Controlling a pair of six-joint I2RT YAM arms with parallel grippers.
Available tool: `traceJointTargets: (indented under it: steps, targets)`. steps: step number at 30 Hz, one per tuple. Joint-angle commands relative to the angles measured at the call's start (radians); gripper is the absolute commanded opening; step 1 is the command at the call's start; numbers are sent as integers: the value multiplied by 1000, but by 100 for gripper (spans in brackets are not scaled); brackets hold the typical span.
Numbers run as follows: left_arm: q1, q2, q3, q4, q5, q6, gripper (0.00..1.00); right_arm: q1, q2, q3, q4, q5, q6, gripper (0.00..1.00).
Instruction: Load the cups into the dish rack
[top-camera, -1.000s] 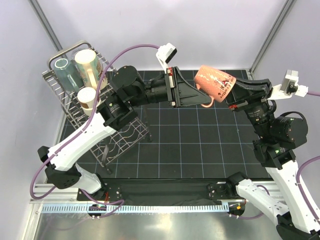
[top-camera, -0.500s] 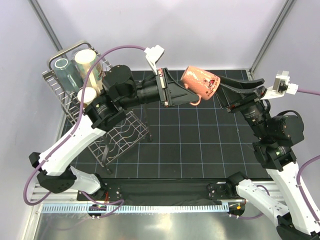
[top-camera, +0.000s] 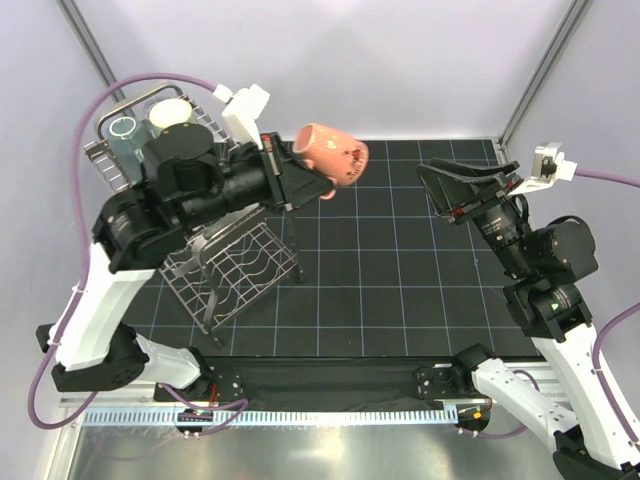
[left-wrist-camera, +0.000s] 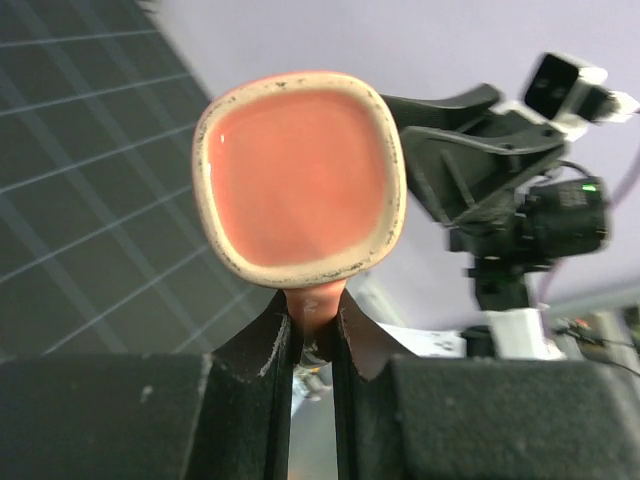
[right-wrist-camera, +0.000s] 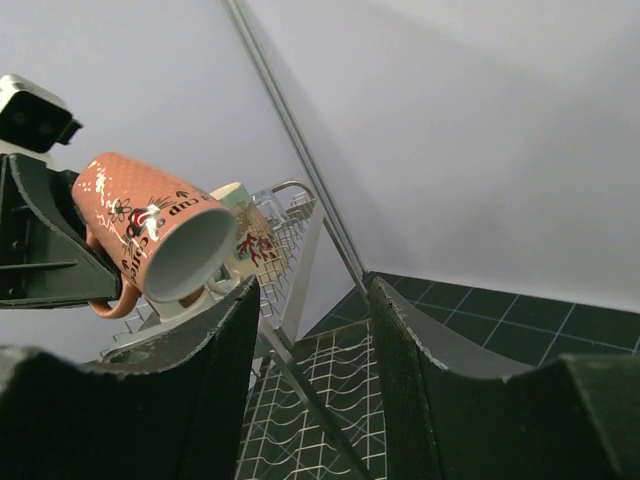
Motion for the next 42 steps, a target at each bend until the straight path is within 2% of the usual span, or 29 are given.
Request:
traceJointTargets:
  steps: [1, 7, 13, 18, 22, 29, 37, 42]
  targets:
    - [12, -37, 88, -189, -222, 118, 0, 4, -4, 16, -66, 56, -10, 50]
    - [45, 15, 242, -446, -414, 169, 0, 4, 12, 54, -170, 94, -28, 50]
    - [121, 13, 263, -557, -533, 206, 0, 4, 30, 67, -208, 88, -19, 50]
    - [213, 39, 280, -666, -527, 224, 0, 3, 52, 76, -259, 108, 2, 51]
    - [245, 42, 274, -695, -529, 229, 0, 3, 59, 76, -274, 99, 12, 51]
    - [251, 27, 248, -743, -498, 218, 0, 4, 67, 78, -293, 105, 19, 51]
    - [250, -48, 112, -767, -510, 213, 0, 3, 73, 67, -299, 100, 35, 51]
    - [251, -41, 107, -795, -524, 218, 0, 4, 79, 65, -299, 94, 41, 50]
